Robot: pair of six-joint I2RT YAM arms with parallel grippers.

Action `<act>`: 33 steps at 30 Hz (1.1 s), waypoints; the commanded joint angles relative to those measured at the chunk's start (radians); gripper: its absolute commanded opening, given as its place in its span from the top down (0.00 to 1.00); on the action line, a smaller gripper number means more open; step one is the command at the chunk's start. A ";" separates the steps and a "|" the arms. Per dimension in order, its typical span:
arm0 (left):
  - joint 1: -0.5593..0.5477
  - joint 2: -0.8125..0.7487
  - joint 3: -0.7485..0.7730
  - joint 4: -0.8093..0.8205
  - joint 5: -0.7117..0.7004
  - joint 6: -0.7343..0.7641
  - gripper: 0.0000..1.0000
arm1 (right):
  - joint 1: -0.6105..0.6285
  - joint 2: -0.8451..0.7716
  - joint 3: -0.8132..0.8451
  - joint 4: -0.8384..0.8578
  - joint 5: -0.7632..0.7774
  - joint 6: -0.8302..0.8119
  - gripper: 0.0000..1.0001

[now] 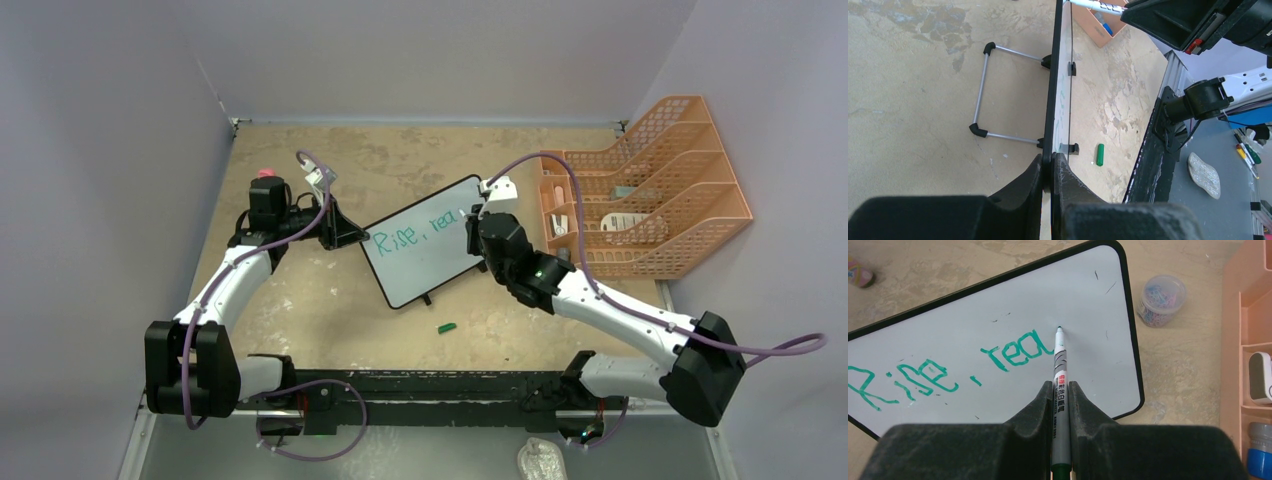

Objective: Write a sentence on the whiteboard

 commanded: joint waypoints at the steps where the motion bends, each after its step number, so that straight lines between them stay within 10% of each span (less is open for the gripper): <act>1: 0.000 0.011 0.031 -0.007 -0.029 0.047 1.00 | -0.007 0.006 0.048 0.050 -0.009 -0.014 1.00; 33: 0.000 0.015 0.031 -0.007 -0.027 0.047 1.00 | -0.009 -0.024 0.025 0.032 -0.102 -0.027 1.00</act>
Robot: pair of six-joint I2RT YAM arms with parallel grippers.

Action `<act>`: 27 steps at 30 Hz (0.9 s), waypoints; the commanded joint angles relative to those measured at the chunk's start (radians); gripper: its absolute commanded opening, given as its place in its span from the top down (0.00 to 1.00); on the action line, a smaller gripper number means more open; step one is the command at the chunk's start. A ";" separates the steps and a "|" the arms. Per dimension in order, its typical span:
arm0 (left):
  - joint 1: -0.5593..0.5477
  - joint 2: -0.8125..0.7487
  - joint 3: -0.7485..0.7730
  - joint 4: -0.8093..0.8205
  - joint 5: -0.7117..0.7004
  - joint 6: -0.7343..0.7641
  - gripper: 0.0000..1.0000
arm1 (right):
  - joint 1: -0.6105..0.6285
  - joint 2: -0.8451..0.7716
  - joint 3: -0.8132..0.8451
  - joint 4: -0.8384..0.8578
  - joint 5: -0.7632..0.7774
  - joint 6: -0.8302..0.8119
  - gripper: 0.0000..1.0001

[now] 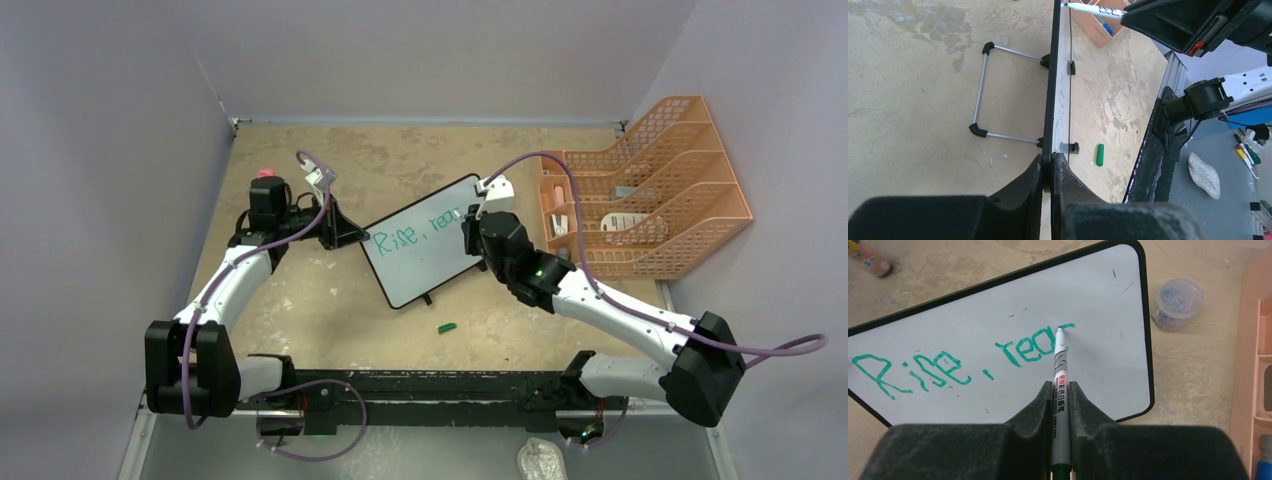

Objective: Write a sentence on the whiteboard

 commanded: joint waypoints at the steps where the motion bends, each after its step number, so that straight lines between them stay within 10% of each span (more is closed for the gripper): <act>1: 0.000 0.014 0.031 -0.007 -0.029 0.047 1.00 | -0.005 -0.029 0.022 0.013 -0.034 -0.004 1.00; 27: 0.000 0.013 0.031 -0.007 -0.027 0.047 1.00 | -0.005 -0.028 -0.013 -0.066 0.059 0.048 1.00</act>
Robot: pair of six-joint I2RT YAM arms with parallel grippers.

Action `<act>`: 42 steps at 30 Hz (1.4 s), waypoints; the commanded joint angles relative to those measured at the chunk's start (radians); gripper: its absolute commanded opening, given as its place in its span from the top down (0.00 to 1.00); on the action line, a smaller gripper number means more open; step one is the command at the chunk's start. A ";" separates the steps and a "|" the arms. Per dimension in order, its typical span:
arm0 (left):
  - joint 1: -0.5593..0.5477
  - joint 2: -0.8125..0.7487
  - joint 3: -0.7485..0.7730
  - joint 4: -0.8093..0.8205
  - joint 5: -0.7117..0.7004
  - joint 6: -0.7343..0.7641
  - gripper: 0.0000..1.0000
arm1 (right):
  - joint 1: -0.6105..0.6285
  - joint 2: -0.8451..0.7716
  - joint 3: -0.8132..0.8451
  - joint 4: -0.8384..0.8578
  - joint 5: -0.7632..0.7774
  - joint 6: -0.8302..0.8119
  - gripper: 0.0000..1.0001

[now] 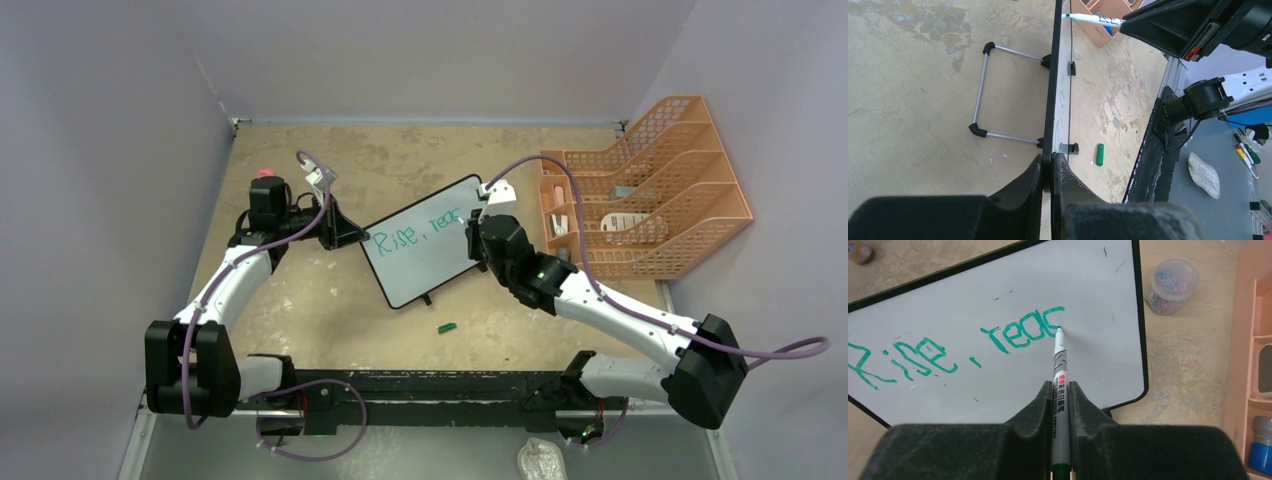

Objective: Write a sentence on the whiteboard

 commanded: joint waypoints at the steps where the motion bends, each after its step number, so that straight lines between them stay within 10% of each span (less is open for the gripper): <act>1: 0.000 0.013 0.031 -0.006 -0.028 0.046 1.00 | -0.006 -0.011 -0.001 -0.005 0.055 0.022 1.00; 42: -0.001 0.010 0.030 -0.006 -0.024 0.045 1.00 | -0.034 0.031 0.111 0.126 0.036 -0.082 1.00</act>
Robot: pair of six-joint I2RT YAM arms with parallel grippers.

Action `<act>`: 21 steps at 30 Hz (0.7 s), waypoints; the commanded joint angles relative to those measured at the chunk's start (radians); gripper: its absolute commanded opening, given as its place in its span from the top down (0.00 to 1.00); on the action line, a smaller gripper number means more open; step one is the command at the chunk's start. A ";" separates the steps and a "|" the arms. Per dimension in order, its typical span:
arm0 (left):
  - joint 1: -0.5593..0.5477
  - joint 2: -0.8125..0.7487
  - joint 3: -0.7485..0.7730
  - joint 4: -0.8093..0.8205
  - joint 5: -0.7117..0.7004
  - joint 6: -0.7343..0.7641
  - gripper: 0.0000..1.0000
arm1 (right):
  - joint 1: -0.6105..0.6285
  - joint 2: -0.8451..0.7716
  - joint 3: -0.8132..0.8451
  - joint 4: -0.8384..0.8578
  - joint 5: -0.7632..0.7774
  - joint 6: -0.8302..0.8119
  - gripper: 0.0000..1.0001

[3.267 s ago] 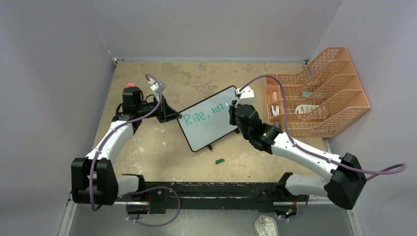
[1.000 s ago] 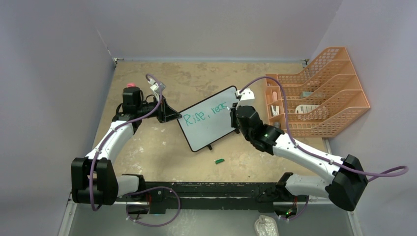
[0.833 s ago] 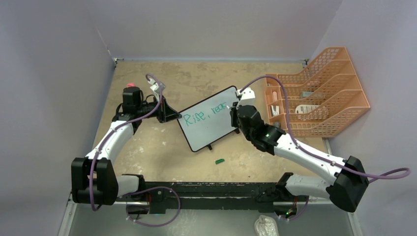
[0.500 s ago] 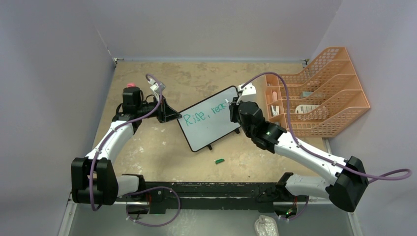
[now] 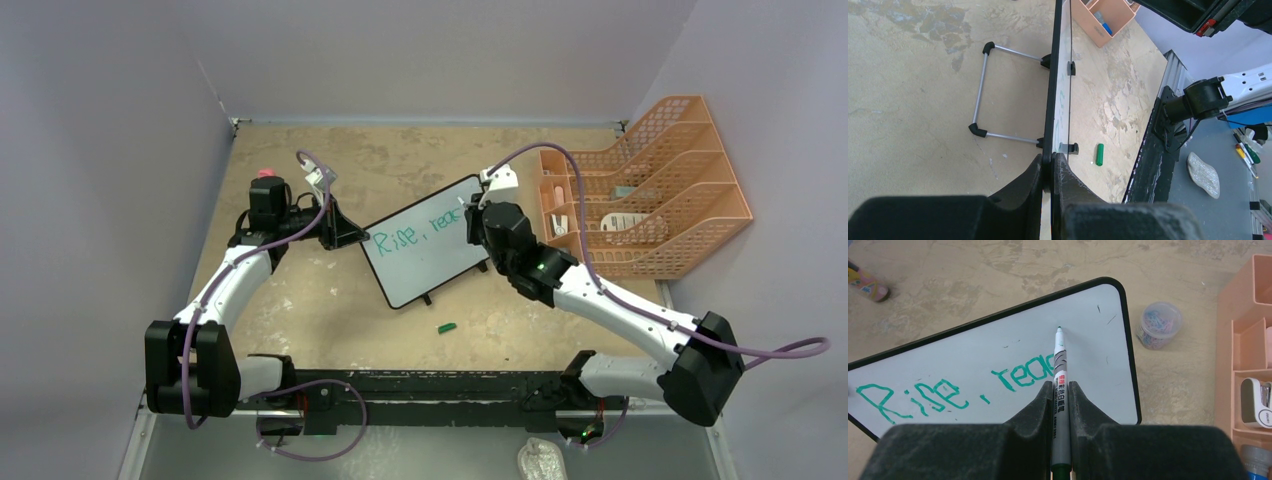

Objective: Write a sentence on the whiteboard

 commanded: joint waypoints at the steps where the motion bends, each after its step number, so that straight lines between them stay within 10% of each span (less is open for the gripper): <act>1: -0.001 0.011 0.030 -0.007 -0.024 0.045 1.00 | -0.010 0.006 0.046 0.063 0.012 -0.017 1.00; 21: -0.001 0.011 0.029 -0.005 -0.025 0.045 1.00 | -0.017 0.018 0.025 0.039 -0.024 -0.006 1.00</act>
